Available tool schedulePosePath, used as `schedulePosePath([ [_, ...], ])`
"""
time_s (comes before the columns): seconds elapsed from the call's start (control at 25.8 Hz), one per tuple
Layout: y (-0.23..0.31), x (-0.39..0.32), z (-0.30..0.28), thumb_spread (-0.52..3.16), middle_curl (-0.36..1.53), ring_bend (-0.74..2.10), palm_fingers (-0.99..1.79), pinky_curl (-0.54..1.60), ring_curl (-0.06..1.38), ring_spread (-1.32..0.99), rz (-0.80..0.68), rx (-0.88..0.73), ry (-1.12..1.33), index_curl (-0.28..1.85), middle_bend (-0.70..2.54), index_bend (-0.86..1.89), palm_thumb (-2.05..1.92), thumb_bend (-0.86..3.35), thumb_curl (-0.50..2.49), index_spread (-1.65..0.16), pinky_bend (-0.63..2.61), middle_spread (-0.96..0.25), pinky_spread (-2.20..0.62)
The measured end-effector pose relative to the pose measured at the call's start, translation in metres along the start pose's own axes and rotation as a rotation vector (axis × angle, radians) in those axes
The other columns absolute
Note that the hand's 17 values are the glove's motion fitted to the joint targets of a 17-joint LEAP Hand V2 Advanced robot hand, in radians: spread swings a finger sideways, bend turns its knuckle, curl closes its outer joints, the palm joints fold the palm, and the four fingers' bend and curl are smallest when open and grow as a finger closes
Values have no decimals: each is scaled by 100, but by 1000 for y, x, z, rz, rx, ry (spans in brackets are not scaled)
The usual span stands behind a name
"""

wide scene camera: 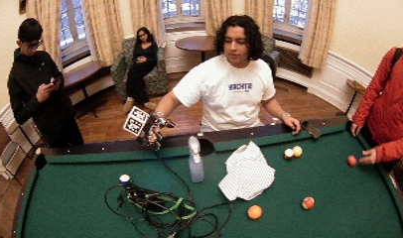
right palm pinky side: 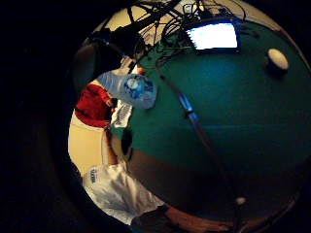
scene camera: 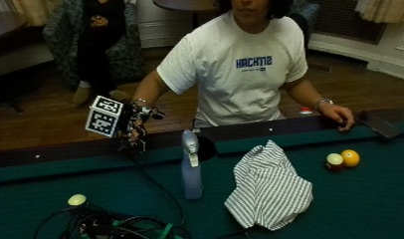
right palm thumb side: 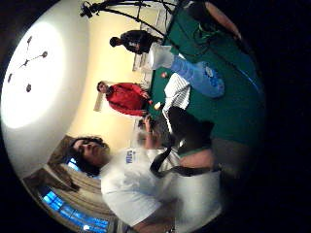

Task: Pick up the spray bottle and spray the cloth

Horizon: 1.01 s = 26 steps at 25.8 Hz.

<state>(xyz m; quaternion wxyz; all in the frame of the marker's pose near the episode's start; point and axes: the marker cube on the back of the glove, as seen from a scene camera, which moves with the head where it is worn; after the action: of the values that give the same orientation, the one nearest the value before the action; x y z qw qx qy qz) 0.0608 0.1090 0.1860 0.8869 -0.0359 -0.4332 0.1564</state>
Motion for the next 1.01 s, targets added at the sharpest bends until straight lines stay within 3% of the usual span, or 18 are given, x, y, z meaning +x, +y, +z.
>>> schedulePosePath([
  [0.66, -57, 3, 65, 106, 32, 48, 59, 34, 33, -13, 15, 96, -147, 21, 20, 11, 77, 6, 36, -40, 49, -12, 12],
  [0.7, -60, 4, 66, 105, 33, 48, 66, 34, 33, -14, 18, 119, -149, 22, 21, 14, 79, 7, 37, -40, 49, -13, 10],
  [0.77, -64, 5, 66, 102, 34, 56, 111, 34, 34, -18, 25, 164, -153, 21, 25, 12, 83, 7, 39, -37, 59, -18, -10],
  [1.01, -76, 3, 67, 85, 43, 67, 138, 44, 43, -20, 17, 230, -173, 28, 39, 19, 96, 8, 47, -33, 77, -21, -17],
])
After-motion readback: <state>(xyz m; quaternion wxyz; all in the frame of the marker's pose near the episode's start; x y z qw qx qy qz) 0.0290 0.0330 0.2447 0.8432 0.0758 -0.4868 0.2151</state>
